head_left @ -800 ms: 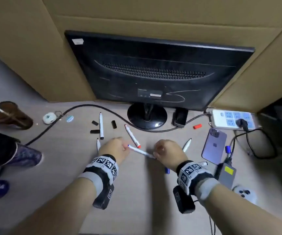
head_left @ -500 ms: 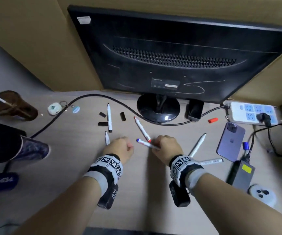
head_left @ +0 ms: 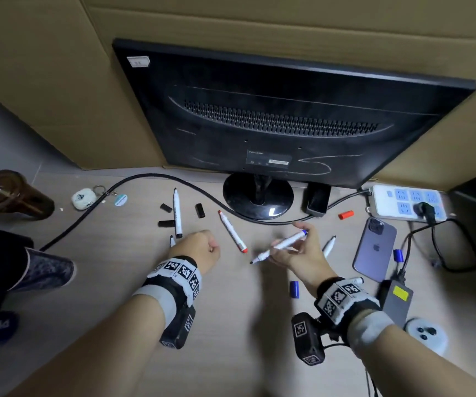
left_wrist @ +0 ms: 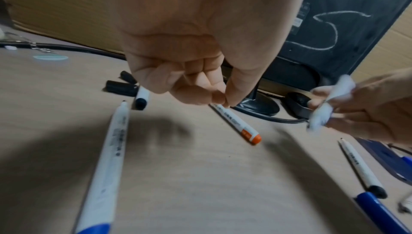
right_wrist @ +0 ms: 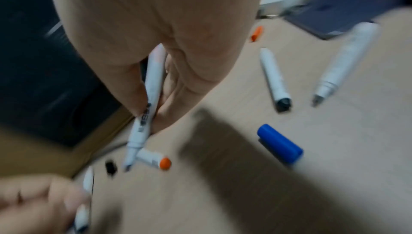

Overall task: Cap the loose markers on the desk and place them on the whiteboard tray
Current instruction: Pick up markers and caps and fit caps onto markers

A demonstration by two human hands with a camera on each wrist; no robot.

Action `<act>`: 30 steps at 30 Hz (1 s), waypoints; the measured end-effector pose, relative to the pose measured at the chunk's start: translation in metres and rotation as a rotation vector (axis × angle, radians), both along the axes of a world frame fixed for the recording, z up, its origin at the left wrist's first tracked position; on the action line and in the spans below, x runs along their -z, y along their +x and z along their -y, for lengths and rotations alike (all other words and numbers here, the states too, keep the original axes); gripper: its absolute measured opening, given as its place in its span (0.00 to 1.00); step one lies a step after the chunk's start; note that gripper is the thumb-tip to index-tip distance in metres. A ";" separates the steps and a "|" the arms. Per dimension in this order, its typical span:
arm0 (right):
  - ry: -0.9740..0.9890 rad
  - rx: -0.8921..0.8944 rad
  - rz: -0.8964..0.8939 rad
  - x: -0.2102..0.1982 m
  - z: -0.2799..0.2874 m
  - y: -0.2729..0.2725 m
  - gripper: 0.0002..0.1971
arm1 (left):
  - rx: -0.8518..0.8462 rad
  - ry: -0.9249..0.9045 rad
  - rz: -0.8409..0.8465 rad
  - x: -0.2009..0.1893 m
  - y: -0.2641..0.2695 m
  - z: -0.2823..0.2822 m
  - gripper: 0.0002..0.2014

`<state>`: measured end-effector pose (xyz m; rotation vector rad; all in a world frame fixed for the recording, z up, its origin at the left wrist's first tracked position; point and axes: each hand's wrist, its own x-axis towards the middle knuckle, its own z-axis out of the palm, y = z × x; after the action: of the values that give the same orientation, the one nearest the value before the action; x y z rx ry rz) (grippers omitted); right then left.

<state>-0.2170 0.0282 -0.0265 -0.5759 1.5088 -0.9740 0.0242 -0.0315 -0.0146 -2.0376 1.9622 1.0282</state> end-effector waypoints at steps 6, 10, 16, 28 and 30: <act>0.098 0.499 0.481 -0.009 -0.018 -0.034 0.21 | 0.085 0.100 -0.177 -0.005 -0.035 -0.004 0.07; 0.066 0.511 0.440 -0.014 -0.023 -0.043 0.13 | 0.109 0.131 -0.205 0.002 -0.047 -0.005 0.12; -0.012 0.399 0.249 -0.012 -0.041 -0.068 0.19 | 0.117 0.146 -0.175 0.014 -0.077 -0.019 0.06; 0.069 0.017 -0.171 0.021 -0.098 -0.116 0.19 | 0.232 0.140 0.103 0.053 -0.165 -0.070 0.24; 0.054 0.045 -0.158 0.019 -0.101 -0.119 0.17 | 0.235 0.148 0.095 0.058 -0.168 -0.073 0.22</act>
<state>-0.3361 0.1295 -0.0460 -0.5942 1.6898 -0.9370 -0.1435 0.0412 -0.0721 -1.6996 1.9564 0.9738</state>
